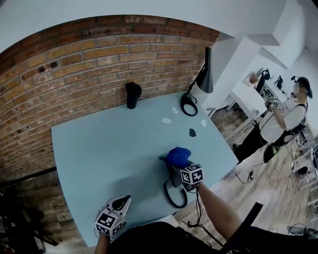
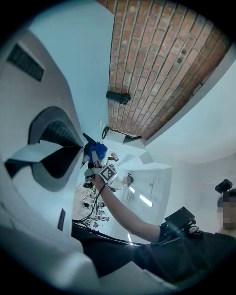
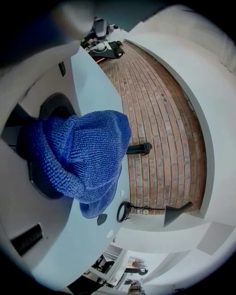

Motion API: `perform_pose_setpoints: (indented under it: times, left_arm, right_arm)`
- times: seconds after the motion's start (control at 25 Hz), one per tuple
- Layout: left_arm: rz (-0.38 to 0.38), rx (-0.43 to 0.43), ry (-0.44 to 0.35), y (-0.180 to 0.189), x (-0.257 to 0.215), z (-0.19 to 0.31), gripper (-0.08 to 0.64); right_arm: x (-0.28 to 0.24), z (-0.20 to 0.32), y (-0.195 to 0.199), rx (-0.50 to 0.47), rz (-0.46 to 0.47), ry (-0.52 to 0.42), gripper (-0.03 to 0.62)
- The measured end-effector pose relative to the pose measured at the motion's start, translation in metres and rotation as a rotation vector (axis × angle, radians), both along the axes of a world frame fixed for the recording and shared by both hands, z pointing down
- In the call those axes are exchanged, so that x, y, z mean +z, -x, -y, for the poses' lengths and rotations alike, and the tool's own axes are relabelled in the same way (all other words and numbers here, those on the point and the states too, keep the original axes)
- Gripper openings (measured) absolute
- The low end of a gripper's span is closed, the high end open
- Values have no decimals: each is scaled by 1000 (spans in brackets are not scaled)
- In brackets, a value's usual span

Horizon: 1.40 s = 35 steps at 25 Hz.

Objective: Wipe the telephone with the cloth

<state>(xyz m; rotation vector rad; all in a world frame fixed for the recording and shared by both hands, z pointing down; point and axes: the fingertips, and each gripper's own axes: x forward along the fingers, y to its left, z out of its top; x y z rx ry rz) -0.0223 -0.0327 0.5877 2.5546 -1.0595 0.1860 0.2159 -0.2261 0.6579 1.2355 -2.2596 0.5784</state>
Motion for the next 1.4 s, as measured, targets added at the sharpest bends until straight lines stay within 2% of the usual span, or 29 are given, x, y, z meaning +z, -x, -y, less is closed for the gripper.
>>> perform_pose_setpoints:
  times: [1.4]
  left_arm:
    - [10, 27, 24, -4, 9, -2, 0]
  right_arm:
    - [18, -39, -9, 18, 13, 11, 193]
